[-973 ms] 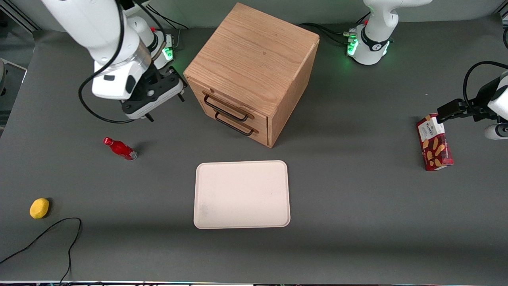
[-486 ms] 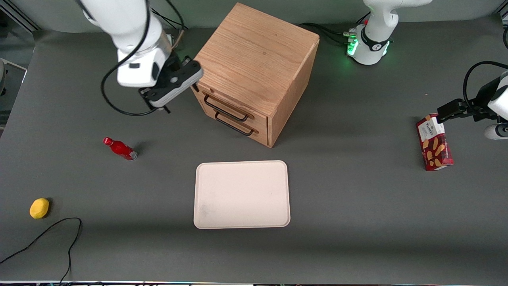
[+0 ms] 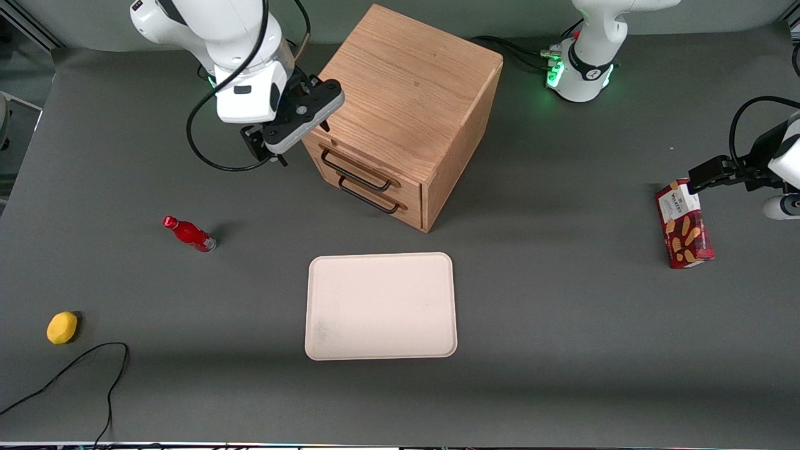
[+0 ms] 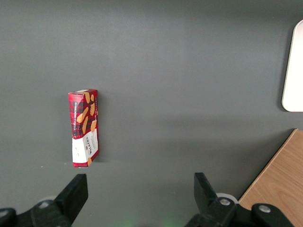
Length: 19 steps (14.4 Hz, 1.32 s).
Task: Open upper drawer
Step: 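Move the right gripper toward the upper drawer's black handle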
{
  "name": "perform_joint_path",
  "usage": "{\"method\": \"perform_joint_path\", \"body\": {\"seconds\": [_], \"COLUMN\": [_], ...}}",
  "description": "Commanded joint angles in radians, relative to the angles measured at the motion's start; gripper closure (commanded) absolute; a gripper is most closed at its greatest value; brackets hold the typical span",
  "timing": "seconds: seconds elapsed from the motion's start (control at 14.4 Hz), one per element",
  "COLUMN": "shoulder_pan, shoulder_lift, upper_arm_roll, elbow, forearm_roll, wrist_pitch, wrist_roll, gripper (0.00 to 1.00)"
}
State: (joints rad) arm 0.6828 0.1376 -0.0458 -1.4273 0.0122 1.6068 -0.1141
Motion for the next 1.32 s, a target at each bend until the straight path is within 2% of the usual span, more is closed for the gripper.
{"method": "perform_joint_path", "body": {"seconds": [0.0,0.28,0.9,1.11,1.25], "shoulder_pan": [0.030,0.053,0.047,0.046,0.044], "shoulder_lift": [0.011,0.016,0.019,0.019,0.019], "upper_arm_roll": [-0.014,-0.016,-0.040,-0.052,-0.072], "elbow": [-0.013,-0.050,-0.197,-0.208,-0.209], "forearm_roll": [-0.003,-0.001,0.002,0.034,0.099], "wrist_pitch": [-0.008,0.021,0.186,0.194,0.185], "wrist_roll": [-0.015,-0.038,-0.160,-0.165,-0.234], "gripper": [0.00,0.00,0.00,0.00,0.00]}}
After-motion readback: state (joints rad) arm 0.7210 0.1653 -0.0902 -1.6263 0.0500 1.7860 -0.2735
